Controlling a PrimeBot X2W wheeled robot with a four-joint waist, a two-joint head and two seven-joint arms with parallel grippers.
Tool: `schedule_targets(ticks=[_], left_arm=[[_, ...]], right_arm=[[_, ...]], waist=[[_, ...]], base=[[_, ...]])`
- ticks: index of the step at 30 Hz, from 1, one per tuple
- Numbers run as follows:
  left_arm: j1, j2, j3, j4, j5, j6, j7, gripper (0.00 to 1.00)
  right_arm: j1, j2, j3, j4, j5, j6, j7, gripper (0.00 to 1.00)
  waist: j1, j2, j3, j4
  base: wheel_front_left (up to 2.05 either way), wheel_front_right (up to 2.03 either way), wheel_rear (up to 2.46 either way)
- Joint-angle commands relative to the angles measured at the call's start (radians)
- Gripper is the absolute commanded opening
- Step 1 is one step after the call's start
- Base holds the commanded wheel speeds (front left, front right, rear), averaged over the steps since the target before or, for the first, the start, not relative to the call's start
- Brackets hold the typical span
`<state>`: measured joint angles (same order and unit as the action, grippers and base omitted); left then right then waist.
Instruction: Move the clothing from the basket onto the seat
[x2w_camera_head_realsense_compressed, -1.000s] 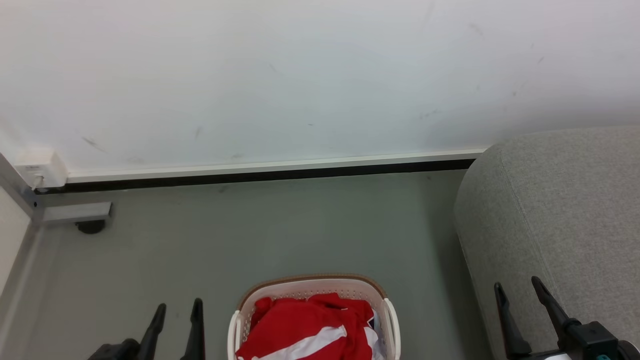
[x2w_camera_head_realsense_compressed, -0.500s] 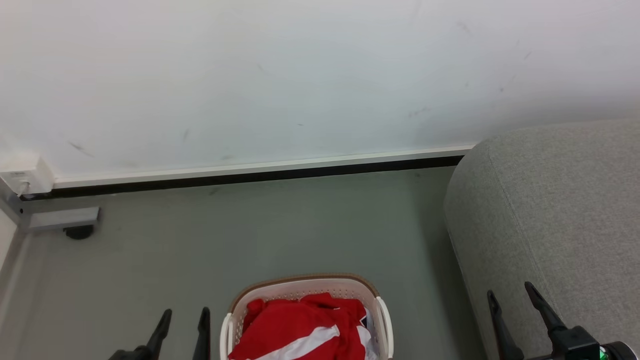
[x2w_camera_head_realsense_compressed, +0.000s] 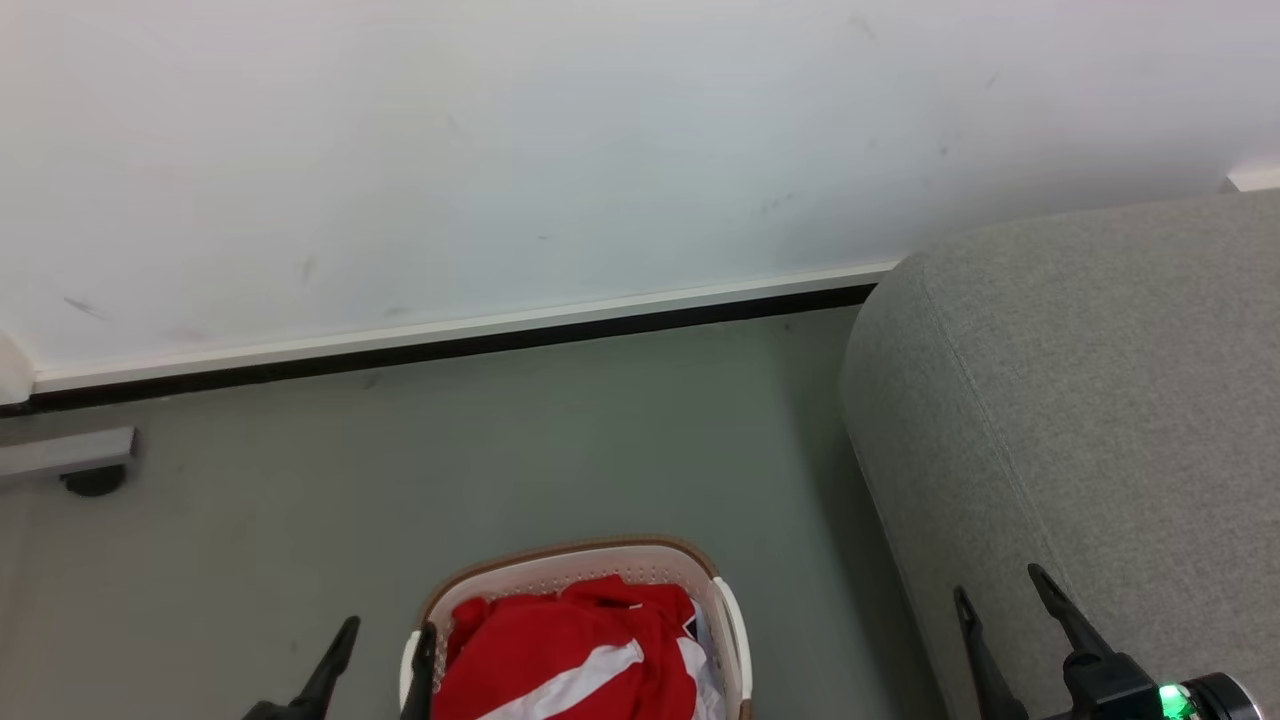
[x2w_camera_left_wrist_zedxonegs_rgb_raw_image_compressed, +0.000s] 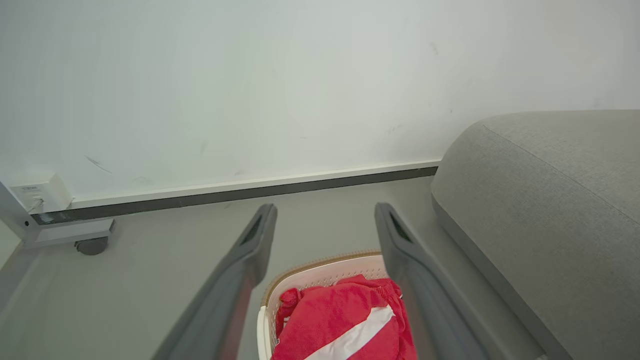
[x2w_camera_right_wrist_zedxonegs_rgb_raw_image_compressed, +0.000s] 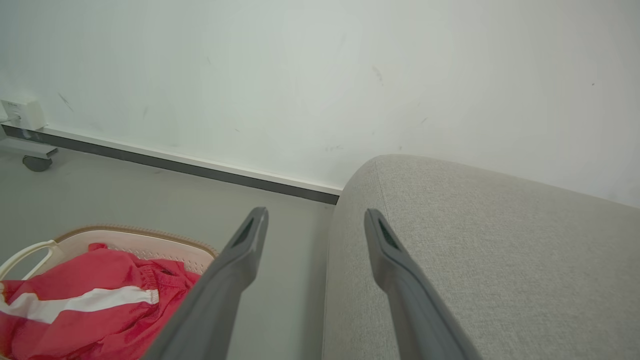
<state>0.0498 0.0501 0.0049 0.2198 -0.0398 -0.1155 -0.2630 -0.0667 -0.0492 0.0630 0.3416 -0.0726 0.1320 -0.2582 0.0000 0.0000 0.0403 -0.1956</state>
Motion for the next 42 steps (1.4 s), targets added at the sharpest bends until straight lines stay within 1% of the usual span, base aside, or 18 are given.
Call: schedule_targets(ticks=[1,7,13,14,17,22,26,30,33,36,42], left_arm=[[-0.006,0.013,-0.001,0.003,0.016,-0.005,-0.002,1.0],[-0.062,0.039,-0.019,0.017,0.026,-0.009,-0.002,1.0],[-0.174,0.088,-0.077,0.086,0.05,-0.014,-0.002,1.0],[-0.174,0.088,-0.077,0.086,0.05,-0.014,-0.002,1.0],[-0.252,0.12,-0.116,0.146,0.071,-0.015,-0.002,1.0],[-0.4,0.166,-0.21,0.295,0.092,-0.014,0.016,1.0],[-0.506,0.2,-0.272,0.381,0.103,-0.015,0.062,1.0],[-0.594,0.238,-0.311,0.469,0.12,-0.015,0.149,1.0],[-0.641,0.263,-0.32,0.537,0.131,-0.015,0.236,1.0],[-0.684,0.283,-0.331,0.576,0.122,-0.015,0.288,1.0],[-0.76,0.292,-0.417,0.646,0.09,-0.015,0.324,1.0]], right_arm=[[-0.015,0.001,0.004,-0.002,-0.003,-0.002,-0.007,1.0],[-0.048,0.001,0.034,-0.032,0.037,-0.002,-0.007,1.0],[-0.098,0.001,0.063,-0.078,0.083,-0.002,-0.004,1.0],[-0.098,0.001,0.063,-0.078,0.083,-0.002,-0.004,1.0],[-0.132,0.001,0.083,-0.109,0.109,-0.002,-0.004,1.0],[-0.179,0.001,0.104,-0.147,0.161,-0.002,-0.004,1.0],[-0.211,0.002,0.119,-0.18,0.193,-0.002,-0.004,1.0],[-0.24,0.001,0.129,-0.207,0.23,-0.002,-0.004,1.0],[-0.248,0.001,0.134,-0.219,0.245,-0.002,-0.004,1.0],[-0.266,0.001,0.138,-0.231,0.263,-0.002,-0.004,1.0],[-0.266,0.001,0.105,-0.255,0.269,-0.002,-0.005,1.0]], waist=[[0.0,0.0,0.018,-0.02],[0.0,0.0,0.09,-0.069],[0.0,0.0,0.206,-0.118],[0.0,0.0,0.206,-0.118],[0.0,0.0,0.285,-0.146],[0.0,0.0,0.407,-0.187],[0.0,0.0,0.498,-0.22],[0.0,0.0,0.572,-0.25],[0.0,0.0,0.62,-0.268],[0.0,0.0,0.669,-0.282],[0.0,0.0,0.74,-0.26]], base=[[0.0,0.0,0.0],[0.0,0.0,0.0],[0.0,0.0,0.0],[0.0,0.0,0.0],[0.0,0.0,0.0],[0.0,0.0,0.0],[0.0,0.0,0.0],[0.0,0.0,0.0],[0.0,0.0,0.0],[0.0,0.0,0.0],[0.06,0.06,0.06]])
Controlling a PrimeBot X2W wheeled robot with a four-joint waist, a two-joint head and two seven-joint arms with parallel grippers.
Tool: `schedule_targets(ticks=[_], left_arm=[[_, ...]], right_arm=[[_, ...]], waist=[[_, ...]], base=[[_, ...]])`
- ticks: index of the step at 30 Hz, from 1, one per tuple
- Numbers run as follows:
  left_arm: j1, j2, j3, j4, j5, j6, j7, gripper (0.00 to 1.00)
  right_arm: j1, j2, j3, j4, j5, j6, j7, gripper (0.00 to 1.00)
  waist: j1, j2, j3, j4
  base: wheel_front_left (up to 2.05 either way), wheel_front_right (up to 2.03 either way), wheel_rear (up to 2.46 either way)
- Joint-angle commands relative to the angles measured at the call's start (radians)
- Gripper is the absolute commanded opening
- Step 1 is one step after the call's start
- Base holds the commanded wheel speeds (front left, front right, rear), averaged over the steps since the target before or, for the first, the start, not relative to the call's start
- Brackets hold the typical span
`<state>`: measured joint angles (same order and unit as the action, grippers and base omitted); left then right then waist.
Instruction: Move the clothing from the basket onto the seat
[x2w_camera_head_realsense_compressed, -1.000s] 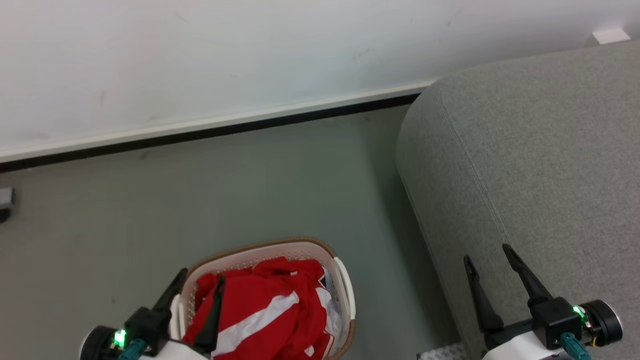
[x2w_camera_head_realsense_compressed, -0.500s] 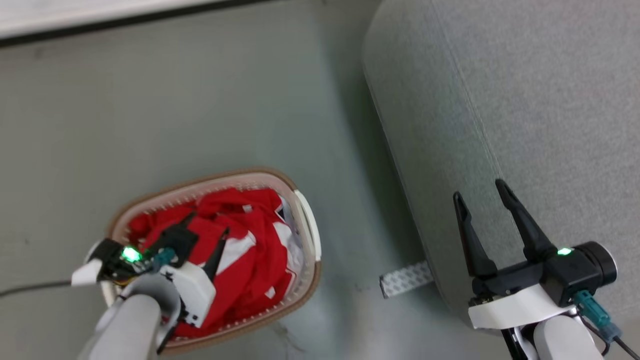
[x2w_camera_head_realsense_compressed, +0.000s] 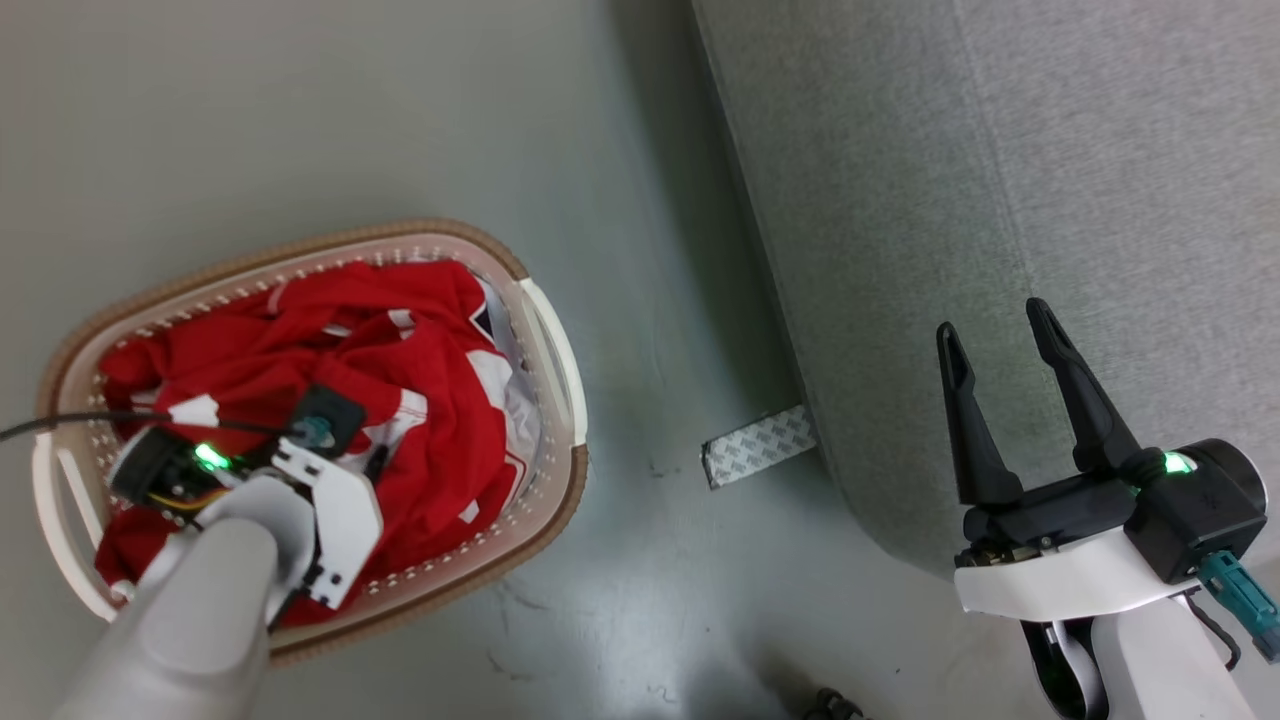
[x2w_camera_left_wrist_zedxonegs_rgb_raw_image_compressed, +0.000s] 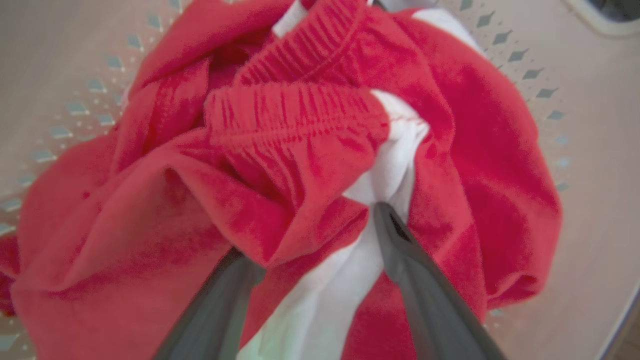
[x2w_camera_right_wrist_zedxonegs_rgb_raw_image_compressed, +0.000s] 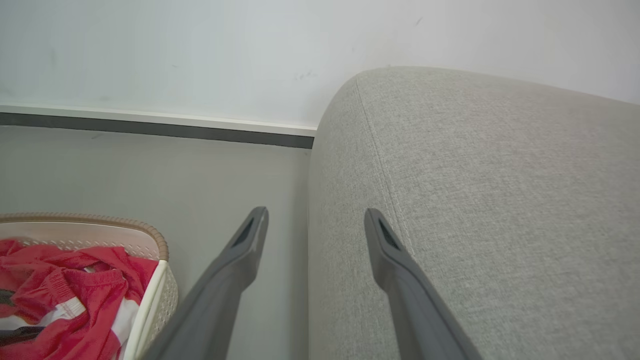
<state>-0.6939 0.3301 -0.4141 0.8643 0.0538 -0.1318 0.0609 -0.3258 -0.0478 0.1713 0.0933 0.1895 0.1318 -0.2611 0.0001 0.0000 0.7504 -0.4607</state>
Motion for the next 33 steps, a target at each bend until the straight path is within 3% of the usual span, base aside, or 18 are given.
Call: schedule_targets(ticks=[1,2,3,4,14,24,33], left_arm=[[-0.03,0.02,-0.004,0.016,-0.011,0.001,-0.003,1.0],[-0.034,0.023,-0.01,0.031,-0.021,0.001,-0.005,0.63],[-0.035,0.024,-0.016,0.046,-0.031,0.001,-0.01,0.4],[-0.039,0.026,-0.023,0.058,-0.04,0.001,-0.019,0.0],[-0.069,-0.003,-0.034,0.093,-0.143,0.001,-0.169,0.0],[0.076,-0.104,-0.076,-0.01,-0.268,0.001,-0.275,0.0],[0.226,-0.08,-0.097,-0.264,-0.365,0.008,-0.232,0.0]], right_arm=[[-0.009,0.0,-0.005,-0.012,0.002,-0.002,-0.001,1.0],[-0.009,0.0,-0.006,-0.016,-0.002,-0.002,-0.002,1.0],[-0.008,0.0,-0.004,-0.019,-0.006,-0.002,-0.001,1.0],[-0.007,0.0,-0.004,-0.021,-0.009,-0.002,-0.001,1.0],[-0.02,-0.001,-0.005,0.001,0.005,-0.002,-0.001,1.0],[0.069,-0.002,-0.055,0.067,-0.076,-0.002,-0.001,1.0],[0.172,-0.002,-0.046,0.123,-0.139,-0.002,-0.001,1.0]], waist=[[-0.0001,0.0,0.037,0.011],[-0.0001,0.0,0.045,0.017],[-0.0001,0.0,0.048,0.022],[-0.0001,0.0,0.051,0.025],[-0.0001,0.0,0.01,0.049],[-0.0001,0.0,-0.281,0.188],[-0.0001,0.0,-0.522,0.281]], base=[[0.18,0.18,0.18],[0.16,0.16,0.16],[0.1,0.1,0.1],[0.05,0.05,0.05],[0.0,0.0,0.0],[0.0,0.0,0.0],[0.0,0.0,0.0]])
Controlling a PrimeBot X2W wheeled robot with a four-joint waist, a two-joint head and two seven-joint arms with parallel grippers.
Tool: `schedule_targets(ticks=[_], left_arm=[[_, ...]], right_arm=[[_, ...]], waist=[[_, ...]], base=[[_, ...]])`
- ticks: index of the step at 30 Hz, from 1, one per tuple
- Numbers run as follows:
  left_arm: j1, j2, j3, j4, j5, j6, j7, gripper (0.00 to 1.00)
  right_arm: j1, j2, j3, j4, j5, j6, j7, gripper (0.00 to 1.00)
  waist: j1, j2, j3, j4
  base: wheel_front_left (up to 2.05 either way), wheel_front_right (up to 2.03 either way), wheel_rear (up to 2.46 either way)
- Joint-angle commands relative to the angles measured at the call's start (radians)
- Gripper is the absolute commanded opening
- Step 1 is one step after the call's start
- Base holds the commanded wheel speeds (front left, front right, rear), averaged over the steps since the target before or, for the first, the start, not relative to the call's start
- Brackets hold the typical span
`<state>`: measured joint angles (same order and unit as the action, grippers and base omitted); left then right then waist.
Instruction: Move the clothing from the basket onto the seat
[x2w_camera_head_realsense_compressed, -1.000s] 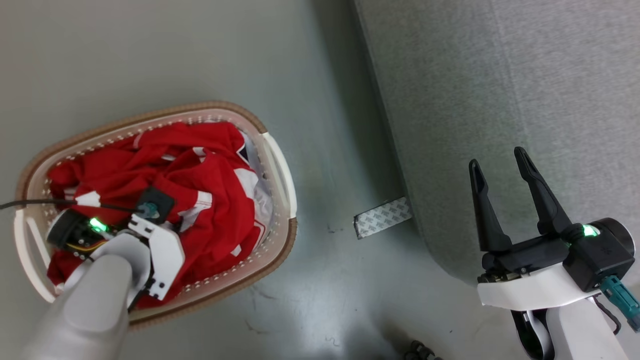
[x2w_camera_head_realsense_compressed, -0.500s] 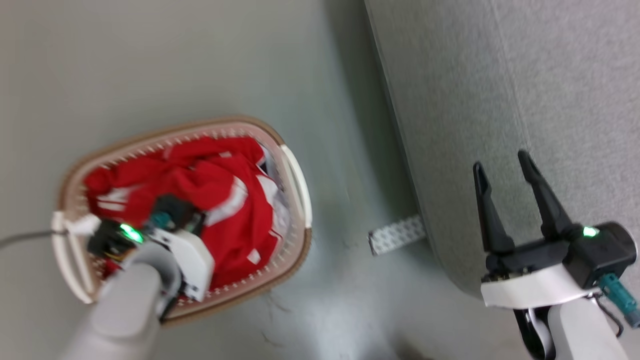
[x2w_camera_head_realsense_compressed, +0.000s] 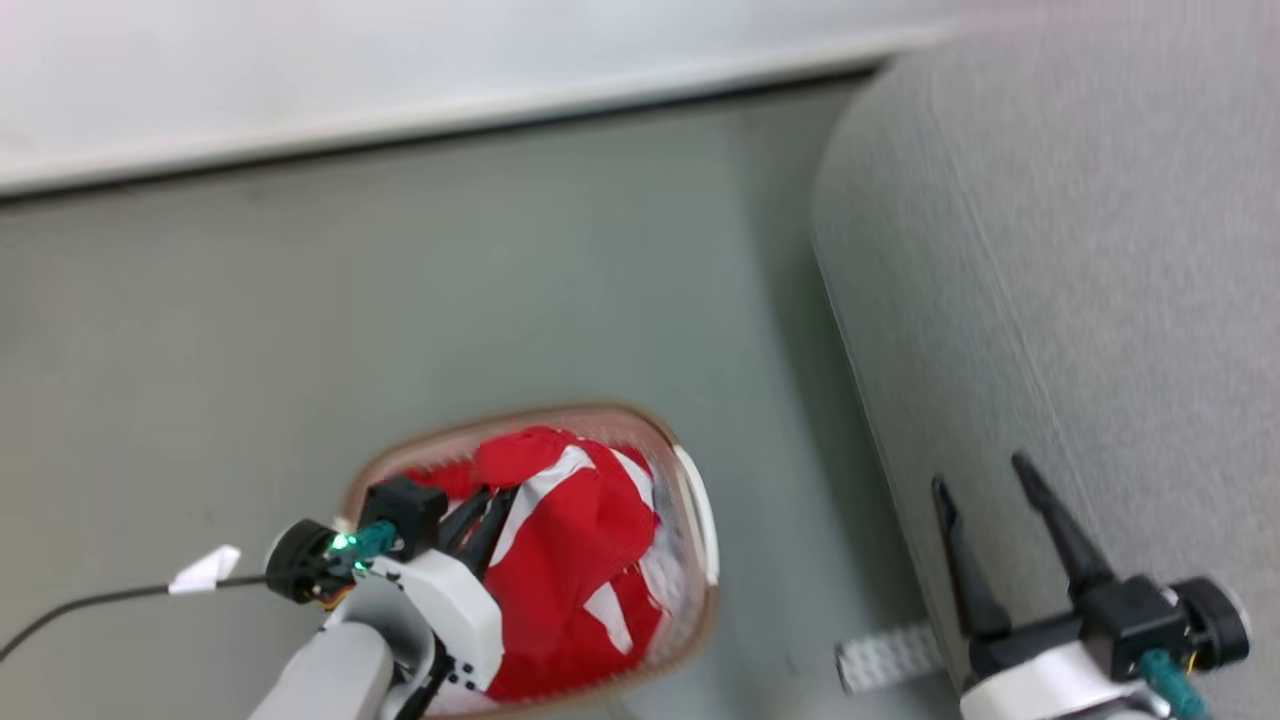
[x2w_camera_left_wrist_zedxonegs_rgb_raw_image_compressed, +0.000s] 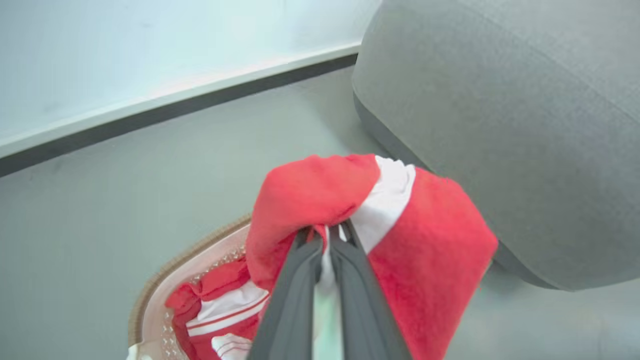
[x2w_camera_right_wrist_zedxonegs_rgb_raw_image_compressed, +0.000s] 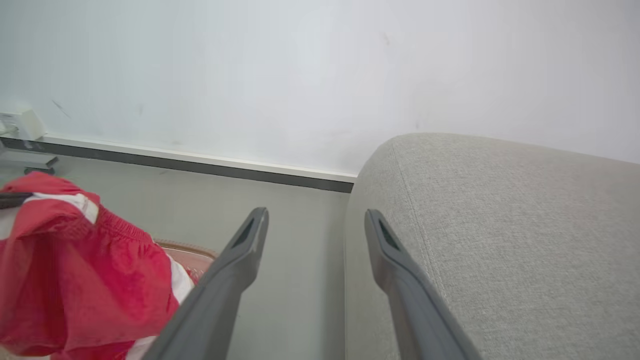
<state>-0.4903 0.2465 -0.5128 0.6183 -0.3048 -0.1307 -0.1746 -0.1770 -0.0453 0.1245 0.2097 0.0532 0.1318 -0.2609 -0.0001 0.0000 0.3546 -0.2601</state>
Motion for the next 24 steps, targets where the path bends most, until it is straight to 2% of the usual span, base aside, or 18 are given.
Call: schedule_targets(ticks=[1,7,14,20,24], left_arm=[[0.036,0.009,0.004,-0.056,-0.01,0.012,0.015,0.0],[0.111,0.036,0.018,-0.295,-0.039,0.058,0.095,0.0],[0.157,0.072,0.047,-0.525,-0.054,0.123,0.182,0.0],[0.171,0.072,0.046,-0.612,-0.055,0.154,0.221,0.0],[0.163,0.057,0.027,-0.629,-0.044,0.158,0.234,0.0]], right_arm=[[0.031,-0.005,0.01,0.008,-0.005,-0.002,-0.002,1.0],[0.067,-0.004,0.081,0.012,0.006,-0.002,-0.002,1.0],[0.02,-0.004,0.276,0.001,0.075,-0.002,-0.002,1.0],[-0.073,-0.005,0.469,0.045,0.18,-0.002,-0.002,1.0],[-0.134,-0.005,0.547,0.078,0.244,-0.002,-0.002,1.0]], waist=[[0.0001,0.0,-0.145,0.085],[0.0001,0.0,-0.237,0.101],[0.0001,0.0,-0.291,0.089],[0.0001,0.0,-0.307,0.091],[0.0001,0.0,-0.311,0.103]], base=[[0.0,0.0,0.0],[0.0,0.0,0.0],[0.0,0.0,0.0],[0.0,0.0,0.0],[0.0,0.0,0.0]])
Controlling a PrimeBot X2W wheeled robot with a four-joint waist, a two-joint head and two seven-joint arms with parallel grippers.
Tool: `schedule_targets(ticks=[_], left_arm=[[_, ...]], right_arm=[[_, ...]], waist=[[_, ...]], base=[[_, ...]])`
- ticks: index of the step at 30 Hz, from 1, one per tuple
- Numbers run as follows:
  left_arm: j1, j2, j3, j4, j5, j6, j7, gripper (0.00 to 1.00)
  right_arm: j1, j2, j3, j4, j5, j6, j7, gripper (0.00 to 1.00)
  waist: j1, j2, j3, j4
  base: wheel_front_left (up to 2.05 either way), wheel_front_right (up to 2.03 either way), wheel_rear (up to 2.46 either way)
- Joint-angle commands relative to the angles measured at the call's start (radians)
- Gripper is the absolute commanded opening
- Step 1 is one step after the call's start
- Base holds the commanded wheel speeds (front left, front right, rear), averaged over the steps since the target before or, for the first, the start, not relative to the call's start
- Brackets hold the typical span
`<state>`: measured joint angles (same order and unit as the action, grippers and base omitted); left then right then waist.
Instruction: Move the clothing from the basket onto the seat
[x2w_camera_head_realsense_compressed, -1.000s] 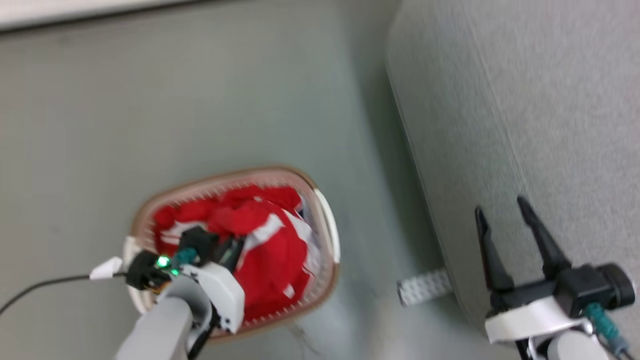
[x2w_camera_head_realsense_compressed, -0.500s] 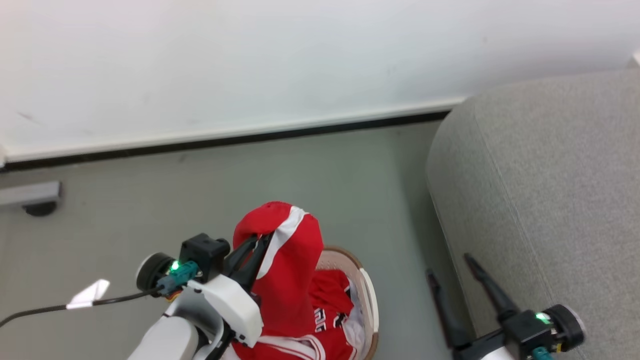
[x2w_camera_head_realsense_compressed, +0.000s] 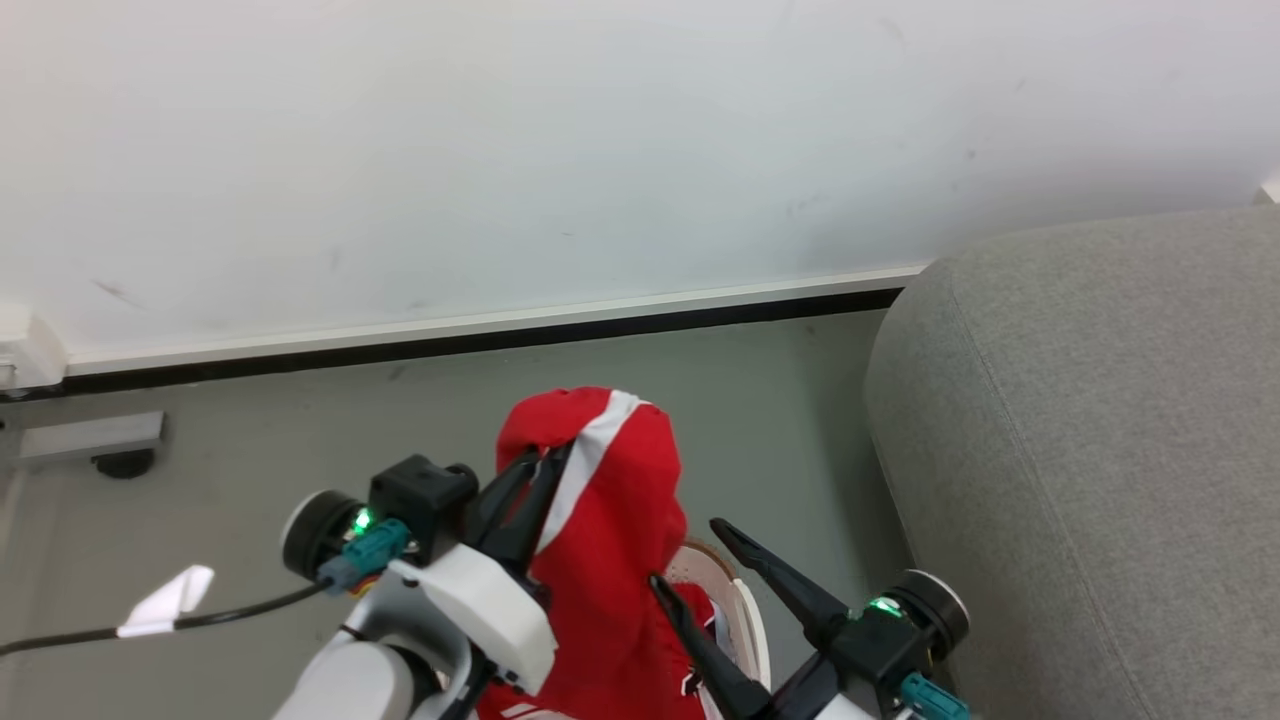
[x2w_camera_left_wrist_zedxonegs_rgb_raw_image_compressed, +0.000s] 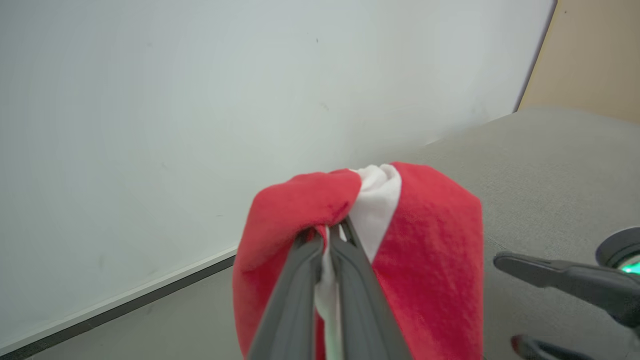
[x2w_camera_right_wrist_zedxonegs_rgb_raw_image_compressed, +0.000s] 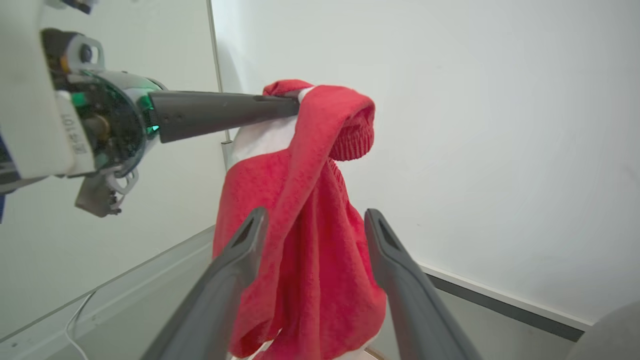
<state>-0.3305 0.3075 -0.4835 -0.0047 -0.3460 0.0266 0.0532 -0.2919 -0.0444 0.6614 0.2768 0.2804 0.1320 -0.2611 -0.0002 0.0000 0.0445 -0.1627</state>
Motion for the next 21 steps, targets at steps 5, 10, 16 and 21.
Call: schedule_targets(ticks=[5,10,16,21], left_arm=[[-0.012,-0.029,-0.038,-0.02,0.003,-0.005,0.015,0.0],[-0.013,-0.042,-0.064,-0.035,-0.003,-0.014,0.028,0.0],[-0.001,-0.05,-0.072,-0.028,-0.015,-0.005,0.033,0.0],[0.016,-0.048,-0.056,-0.015,-0.017,0.011,0.007,1.0]], right_arm=[[-0.078,-0.006,0.069,0.057,0.099,-0.002,-0.001,1.0],[-0.111,-0.005,0.089,0.09,0.145,-0.002,-0.001,1.0],[-0.167,-0.007,0.128,0.085,0.223,-0.002,-0.001,0.0],[-0.196,-0.006,0.082,0.072,0.214,-0.002,-0.001,0.0]], waist=[[0.0002,0.0,-0.004,0.038],[0.0002,0.0,-0.006,0.056],[0.0002,0.0,-0.011,0.075],[0.0002,0.0,-0.011,0.074]], base=[[0.0,0.0,0.0],[0.0,0.0,0.0],[0.0,0.0,0.0],[0.0,0.0,0.0]])
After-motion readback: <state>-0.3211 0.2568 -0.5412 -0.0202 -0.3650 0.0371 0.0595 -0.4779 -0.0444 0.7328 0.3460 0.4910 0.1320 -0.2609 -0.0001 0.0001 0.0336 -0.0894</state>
